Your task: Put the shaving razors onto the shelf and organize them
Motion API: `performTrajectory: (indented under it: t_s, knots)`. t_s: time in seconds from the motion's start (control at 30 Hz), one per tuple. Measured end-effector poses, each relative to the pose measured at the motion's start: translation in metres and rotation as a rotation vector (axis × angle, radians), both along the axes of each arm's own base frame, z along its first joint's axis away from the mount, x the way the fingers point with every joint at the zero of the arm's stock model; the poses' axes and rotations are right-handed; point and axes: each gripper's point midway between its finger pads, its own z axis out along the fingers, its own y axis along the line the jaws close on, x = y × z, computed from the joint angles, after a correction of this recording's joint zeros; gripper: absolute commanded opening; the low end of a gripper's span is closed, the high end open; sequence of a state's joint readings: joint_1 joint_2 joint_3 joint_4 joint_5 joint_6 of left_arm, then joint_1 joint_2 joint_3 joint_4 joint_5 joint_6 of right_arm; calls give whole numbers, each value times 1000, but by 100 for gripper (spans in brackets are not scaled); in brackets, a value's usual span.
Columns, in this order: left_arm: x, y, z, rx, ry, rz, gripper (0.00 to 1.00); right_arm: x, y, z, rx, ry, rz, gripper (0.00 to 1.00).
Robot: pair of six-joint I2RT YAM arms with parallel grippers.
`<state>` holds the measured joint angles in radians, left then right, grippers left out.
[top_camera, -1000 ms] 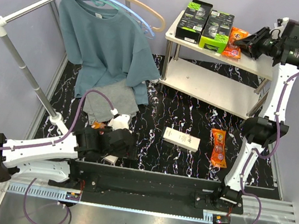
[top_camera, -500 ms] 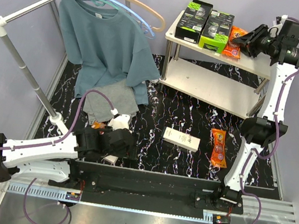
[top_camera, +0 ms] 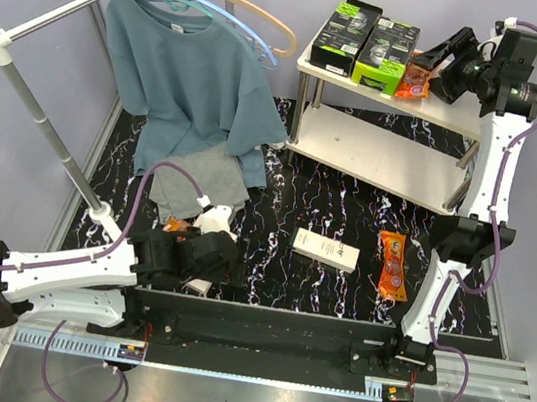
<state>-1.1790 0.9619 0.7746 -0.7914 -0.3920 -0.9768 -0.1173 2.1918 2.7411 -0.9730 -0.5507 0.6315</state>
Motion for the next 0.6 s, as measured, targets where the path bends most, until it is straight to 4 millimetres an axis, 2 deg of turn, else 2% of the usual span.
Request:
performTrajectory:
  t_s: [0.07, 0.13, 0.47, 0.6]
  knots:
    - [0, 0, 0, -1, 0, 0, 99, -1, -4, 2, -21, -4, -28, 95]
    - [0, 0, 0, -1, 0, 0, 99, -3, -8, 5, -36, -7, -56, 100]
    - [-1, 3, 0, -13, -1, 6, 99, -16, -29, 9, -117, 10, -175, 100]
    - [-1, 3, 0, -15, 0, 8, 99, -25, -31, 23, -134, -22, -190, 100]
